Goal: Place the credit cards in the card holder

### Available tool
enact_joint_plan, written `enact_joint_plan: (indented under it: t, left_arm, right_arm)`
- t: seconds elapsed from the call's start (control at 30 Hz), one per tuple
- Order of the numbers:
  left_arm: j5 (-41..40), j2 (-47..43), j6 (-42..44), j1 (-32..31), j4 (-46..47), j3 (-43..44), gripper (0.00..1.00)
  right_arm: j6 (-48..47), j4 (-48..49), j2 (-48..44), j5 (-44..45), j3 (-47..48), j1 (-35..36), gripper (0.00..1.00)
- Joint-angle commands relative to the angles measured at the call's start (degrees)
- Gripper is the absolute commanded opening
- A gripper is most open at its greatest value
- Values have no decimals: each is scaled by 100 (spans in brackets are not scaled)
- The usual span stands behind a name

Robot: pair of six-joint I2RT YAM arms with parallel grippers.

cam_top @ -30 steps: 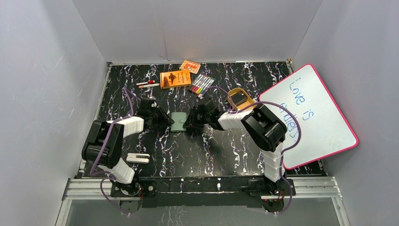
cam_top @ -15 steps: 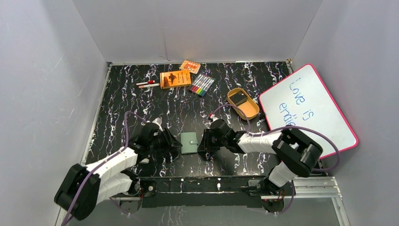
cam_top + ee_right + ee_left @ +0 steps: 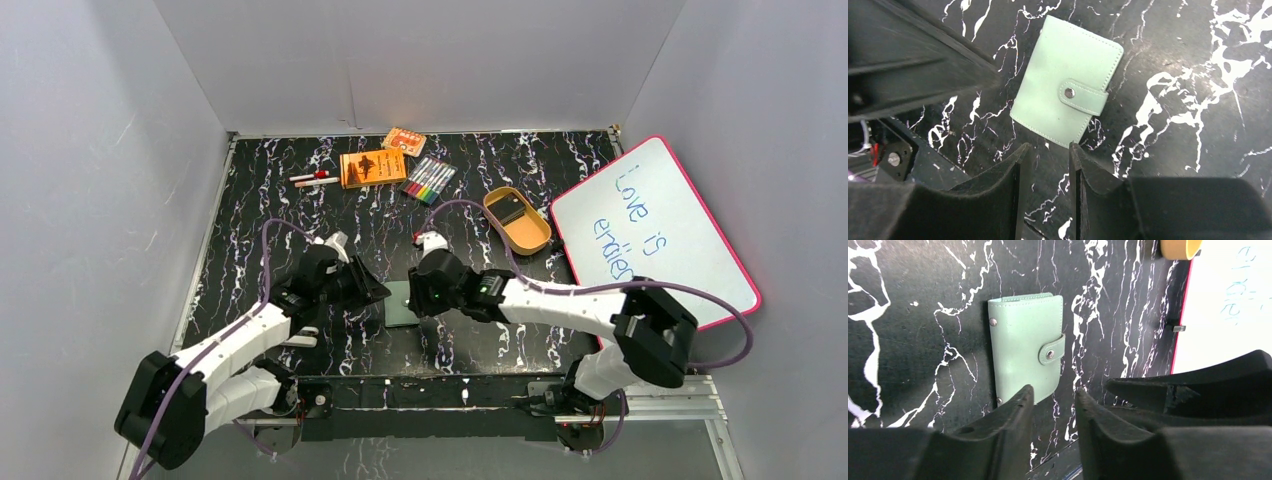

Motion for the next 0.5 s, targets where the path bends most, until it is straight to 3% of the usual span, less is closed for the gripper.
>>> enact_joint_plan:
  t: [0.0,0.47]
  left_arm:
    - [448,350,11,-24,613,-224,27]
    - [259,437,-137,-26,1313,-981,12]
  right_arm:
    - [-222,-313,565,610,495,246,41]
    - [-263,-1208,1990,1664,2050,563,40]
